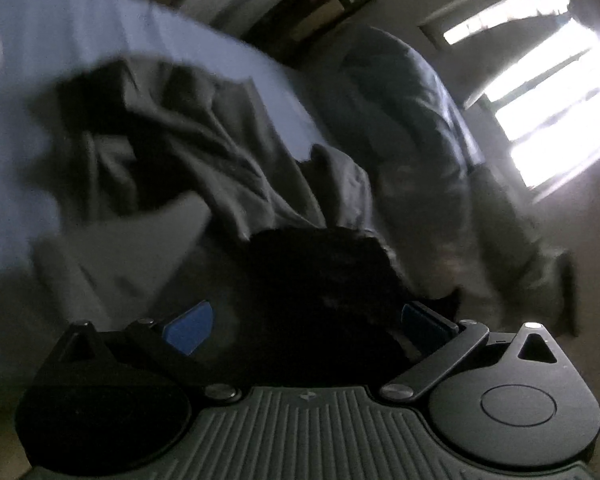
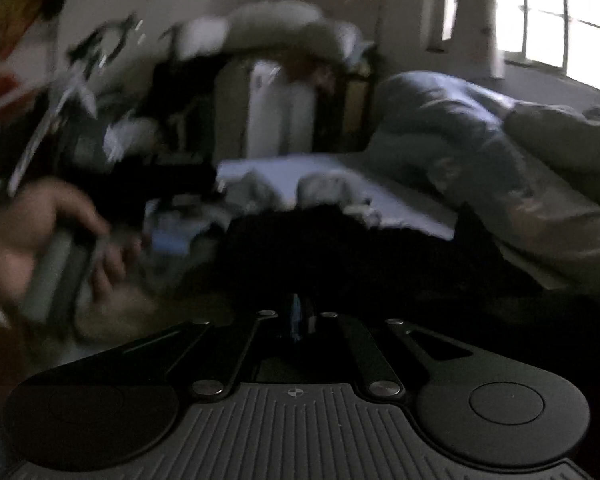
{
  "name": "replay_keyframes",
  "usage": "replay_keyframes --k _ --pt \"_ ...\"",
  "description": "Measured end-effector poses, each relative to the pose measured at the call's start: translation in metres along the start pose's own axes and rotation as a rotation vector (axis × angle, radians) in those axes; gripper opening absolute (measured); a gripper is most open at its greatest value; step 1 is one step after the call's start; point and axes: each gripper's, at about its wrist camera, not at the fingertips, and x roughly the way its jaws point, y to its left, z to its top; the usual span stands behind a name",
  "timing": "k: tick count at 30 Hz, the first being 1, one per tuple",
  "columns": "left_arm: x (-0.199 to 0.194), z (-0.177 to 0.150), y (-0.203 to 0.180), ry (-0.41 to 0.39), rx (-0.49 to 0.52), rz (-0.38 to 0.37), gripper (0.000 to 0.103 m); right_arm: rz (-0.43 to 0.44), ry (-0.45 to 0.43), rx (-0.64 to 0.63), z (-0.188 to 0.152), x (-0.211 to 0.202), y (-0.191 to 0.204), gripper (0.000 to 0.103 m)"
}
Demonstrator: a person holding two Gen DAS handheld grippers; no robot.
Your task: Fold clothes
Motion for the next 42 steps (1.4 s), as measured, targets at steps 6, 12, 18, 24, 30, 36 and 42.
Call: replay_keyframes --k 6,12,18,24,30,36,42 --pt "0.016 -0.002 0.001 0.023 -0.012 0.038 0.103 -0.017 0.027 -0.119 0.019 0.005 0.015 0.001" --pt "-0.003 0.018 0.005 -0.063 0.040 0.131 0.103 0.023 0.069 -0.284 0.025 0.050 0.055 0.056" --pt "-0.001 0.021 0.012 -0.036 0.045 0.127 0.103 -0.009 0.145 -0.486 0.012 0.088 0.087 0.071" --pt "-0.004 0.026 0.023 -0.021 0.024 0.085 0.103 -0.076 0.161 -0.420 0.013 0.104 0.074 0.012" --pt "0.004 0.020 0.021 -0.006 -0.040 -0.013 0.103 -0.057 0.086 -0.229 0.040 0.078 0.047 0.012" --pt "0.017 0.016 0.013 -0.001 -0.099 -0.116 0.103 0.000 0.078 -0.201 0.042 0.059 0.042 0.012" --pt "0.035 0.010 -0.004 0.082 -0.040 -0.170 0.103 0.047 0.089 -0.229 0.040 0.040 0.037 0.012"
